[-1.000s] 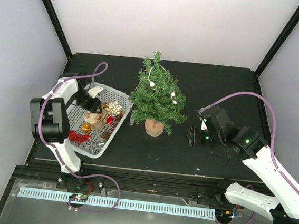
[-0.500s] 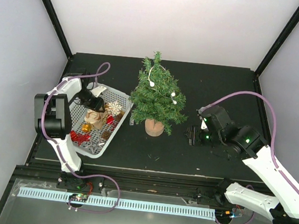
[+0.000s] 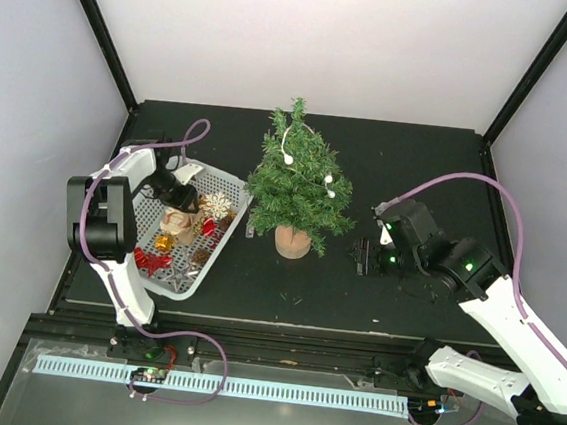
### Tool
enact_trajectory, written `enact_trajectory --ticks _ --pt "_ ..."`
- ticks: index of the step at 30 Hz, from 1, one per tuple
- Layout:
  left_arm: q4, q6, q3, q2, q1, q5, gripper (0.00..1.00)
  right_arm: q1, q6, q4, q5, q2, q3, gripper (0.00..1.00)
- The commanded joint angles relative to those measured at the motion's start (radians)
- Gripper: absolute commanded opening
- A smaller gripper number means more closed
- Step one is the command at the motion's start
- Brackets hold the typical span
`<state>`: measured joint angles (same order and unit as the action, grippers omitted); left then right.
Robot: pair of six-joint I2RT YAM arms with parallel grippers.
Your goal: Decorate the small christmas tree
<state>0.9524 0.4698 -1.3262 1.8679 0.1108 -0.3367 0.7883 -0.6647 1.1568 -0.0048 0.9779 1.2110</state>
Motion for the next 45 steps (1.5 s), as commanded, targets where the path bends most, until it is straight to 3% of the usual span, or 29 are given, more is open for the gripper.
enact_trajectory --ticks 1,4,10,16,25,35,40,45 --pt "-0.014 0.001 -0.026 0.023 -0.006 0.010 0.32 -0.003 -0.007 -0.022 -0.013 0.009 0.015 0.56" --pt "-0.011 0.000 -0.019 0.025 -0.006 -0.004 0.24 -0.003 -0.007 -0.023 -0.012 0.011 0.014 0.56" --pt "-0.015 -0.001 0.010 0.022 -0.007 -0.023 0.22 -0.003 -0.009 -0.030 -0.018 0.011 0.008 0.56" --pt "-0.013 0.000 0.012 0.003 -0.006 -0.035 0.02 -0.002 -0.012 -0.035 -0.021 0.011 0.004 0.56" --pt "0.039 0.011 -0.055 -0.055 0.005 -0.041 0.02 -0.002 -0.014 -0.035 -0.017 -0.003 0.000 0.56" --pt "0.238 0.094 -0.157 -0.174 0.057 -0.109 0.02 -0.002 -0.015 -0.051 -0.017 -0.034 -0.032 0.56" --pt "0.348 0.151 -0.195 -0.283 0.054 -0.220 0.02 -0.003 0.011 -0.049 -0.003 -0.040 -0.025 0.56" --pt "0.479 0.214 -0.336 -0.389 -0.003 -0.371 0.02 -0.002 0.034 -0.052 0.001 -0.045 -0.019 0.56"
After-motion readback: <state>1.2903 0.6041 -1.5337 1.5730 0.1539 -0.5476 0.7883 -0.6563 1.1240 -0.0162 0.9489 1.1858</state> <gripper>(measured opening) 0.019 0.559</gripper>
